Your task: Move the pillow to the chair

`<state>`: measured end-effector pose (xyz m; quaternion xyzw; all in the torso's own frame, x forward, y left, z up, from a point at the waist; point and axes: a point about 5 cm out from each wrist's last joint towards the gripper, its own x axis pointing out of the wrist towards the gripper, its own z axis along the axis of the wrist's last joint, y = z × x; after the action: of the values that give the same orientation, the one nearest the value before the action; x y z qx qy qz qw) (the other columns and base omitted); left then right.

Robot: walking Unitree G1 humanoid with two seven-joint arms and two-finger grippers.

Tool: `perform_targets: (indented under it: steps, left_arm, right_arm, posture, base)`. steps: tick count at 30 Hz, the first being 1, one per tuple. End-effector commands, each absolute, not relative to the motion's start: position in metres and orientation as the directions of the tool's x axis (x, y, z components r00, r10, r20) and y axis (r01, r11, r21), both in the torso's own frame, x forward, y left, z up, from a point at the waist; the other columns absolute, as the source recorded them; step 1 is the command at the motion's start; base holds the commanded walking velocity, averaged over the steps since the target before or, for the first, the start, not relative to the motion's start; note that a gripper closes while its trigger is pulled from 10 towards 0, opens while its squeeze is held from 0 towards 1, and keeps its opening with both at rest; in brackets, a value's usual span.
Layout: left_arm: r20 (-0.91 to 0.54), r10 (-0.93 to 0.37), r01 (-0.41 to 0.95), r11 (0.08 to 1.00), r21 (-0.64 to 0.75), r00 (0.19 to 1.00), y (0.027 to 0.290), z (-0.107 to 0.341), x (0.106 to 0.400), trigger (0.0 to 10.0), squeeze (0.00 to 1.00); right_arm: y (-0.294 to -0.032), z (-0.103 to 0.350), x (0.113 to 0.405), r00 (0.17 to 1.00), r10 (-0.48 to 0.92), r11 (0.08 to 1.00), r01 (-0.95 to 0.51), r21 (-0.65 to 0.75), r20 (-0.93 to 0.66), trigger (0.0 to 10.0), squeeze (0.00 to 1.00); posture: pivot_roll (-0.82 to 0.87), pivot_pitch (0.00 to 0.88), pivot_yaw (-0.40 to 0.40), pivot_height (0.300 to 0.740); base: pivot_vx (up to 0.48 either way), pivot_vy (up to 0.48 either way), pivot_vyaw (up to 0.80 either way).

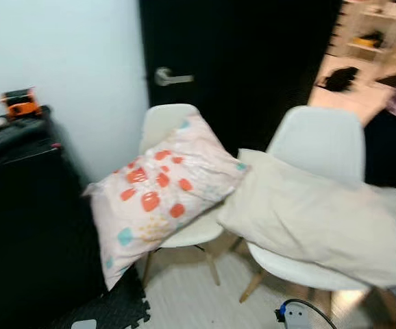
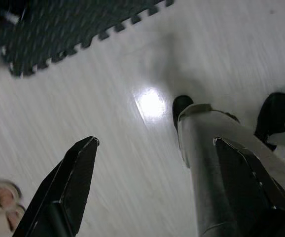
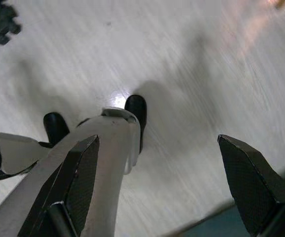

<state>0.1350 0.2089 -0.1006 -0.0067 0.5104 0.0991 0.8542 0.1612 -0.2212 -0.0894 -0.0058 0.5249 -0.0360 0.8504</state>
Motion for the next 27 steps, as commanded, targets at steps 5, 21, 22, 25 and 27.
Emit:
perform_targets:
  steps: [5, 21, 22, 25, 27]
  left_arm:
    - [-0.881, 0.161, -0.139, 0.984, 0.11, 0.445, 0.211, -0.102, 0.13, 10.0, 0.0]
    - [-0.891, 0.155, -0.079, 0.988, 0.134, 0.426, 0.213, -0.105, 0.12, 10.0, 0.0]
    - [-0.891, 0.155, -0.079, 0.988, 0.134, 0.426, 0.213, -0.105, 0.12, 10.0, 0.0]
    - [-0.891, 0.15, -0.069, 0.989, 0.133, 0.428, 0.211, -0.105, 0.121, 10.0, 0.0]
    - [-0.891, 0.147, -0.065, 0.989, 0.132, 0.43, 0.21, -0.105, 0.121, 10.0, 0.0]
  right_arm:
    - [-0.22, -0.089, 0.162, 0.442, -0.066, 0.998, 0.043, -0.053, -0.895, 10.0, 0.0]
    - [-0.222, -0.09, 0.16, 0.43, -0.07, 0.997, 0.012, -0.072, -0.9, 10.0, 0.0]
    - [-0.222, -0.09, 0.16, 0.43, -0.07, 0.997, 0.012, -0.072, -0.9, 10.0, 0.0]
    - [-0.221, -0.09, 0.16, 0.429, -0.069, 0.997, 0.006, -0.073, -0.901, 10.0, 0.0]
    - [-0.221, -0.09, 0.16, 0.429, -0.069, 0.997, 0.004, -0.074, -0.901, 10.0, 0.0]
  posture:
    - [0.09, 0.0, 0.023, 0.719]
    - [0.09, 0.0, 0.016, 0.719]
    - [0.09, 0.0, 0.016, 0.719]
    - [0.09, 0.0, 0.017, 0.719]
    - [0.09, 0.0, 0.017, 0.719]
  base:
    - [0.0, 0.0, -0.74]
    - [0.0, 0.0, -0.74]
    - [0.0, 0.0, -0.74]
    - [0.0, 0.0, -0.74]
    - [0.0, 0.0, -0.74]
